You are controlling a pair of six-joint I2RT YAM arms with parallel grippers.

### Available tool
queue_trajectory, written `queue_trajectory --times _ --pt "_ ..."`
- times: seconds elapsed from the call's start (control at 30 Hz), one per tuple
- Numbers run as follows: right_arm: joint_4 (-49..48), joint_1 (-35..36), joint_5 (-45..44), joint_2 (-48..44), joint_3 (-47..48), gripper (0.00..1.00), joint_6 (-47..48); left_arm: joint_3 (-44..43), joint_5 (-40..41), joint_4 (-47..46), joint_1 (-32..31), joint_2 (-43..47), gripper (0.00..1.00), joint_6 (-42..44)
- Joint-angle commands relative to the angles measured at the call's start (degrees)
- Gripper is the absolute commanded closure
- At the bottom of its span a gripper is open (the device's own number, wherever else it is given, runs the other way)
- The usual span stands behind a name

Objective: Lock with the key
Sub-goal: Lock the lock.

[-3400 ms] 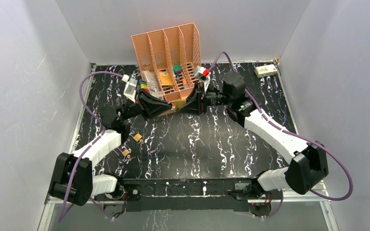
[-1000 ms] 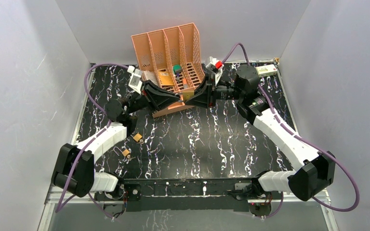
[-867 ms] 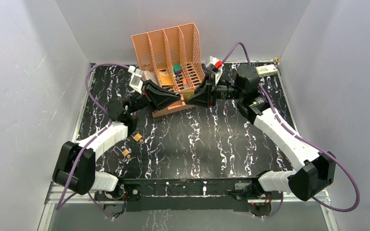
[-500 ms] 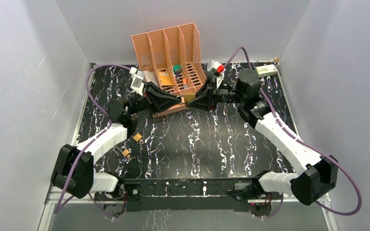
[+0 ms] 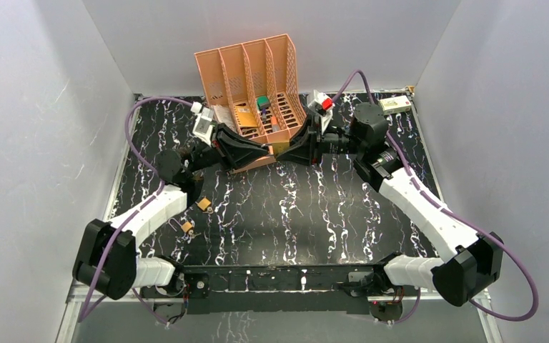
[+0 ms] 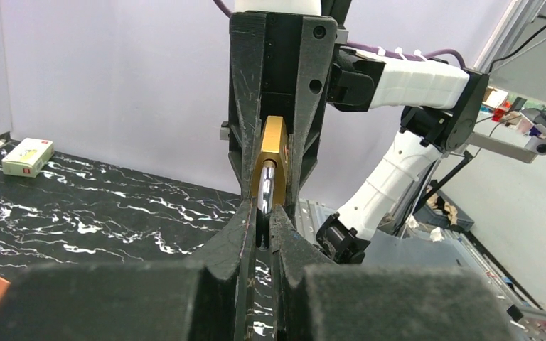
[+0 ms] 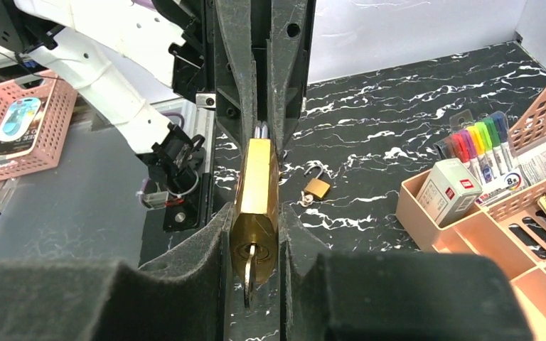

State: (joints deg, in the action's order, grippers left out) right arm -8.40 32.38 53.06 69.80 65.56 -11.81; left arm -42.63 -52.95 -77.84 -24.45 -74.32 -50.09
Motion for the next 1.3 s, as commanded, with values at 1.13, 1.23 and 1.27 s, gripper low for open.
queue_trajectory --times 1.13,1.23,1.27 --pt "-7.2 2.6 8.2 8.7 10.6 1.00 2.4 -5.0 6.6 30.2 -2.3 2.4 1.00 23.8" --pt "-9.1 2.7 10.1 9.4 11.9 1.00 -0.2 -5.2 4.7 26.9 -2.3 2.2 1.00 20.9" --pt "-10.2 2.8 10.2 8.8 11.5 1.00 -1.0 -4.9 4.4 26.7 -2.3 3.4 1.00 20.9"
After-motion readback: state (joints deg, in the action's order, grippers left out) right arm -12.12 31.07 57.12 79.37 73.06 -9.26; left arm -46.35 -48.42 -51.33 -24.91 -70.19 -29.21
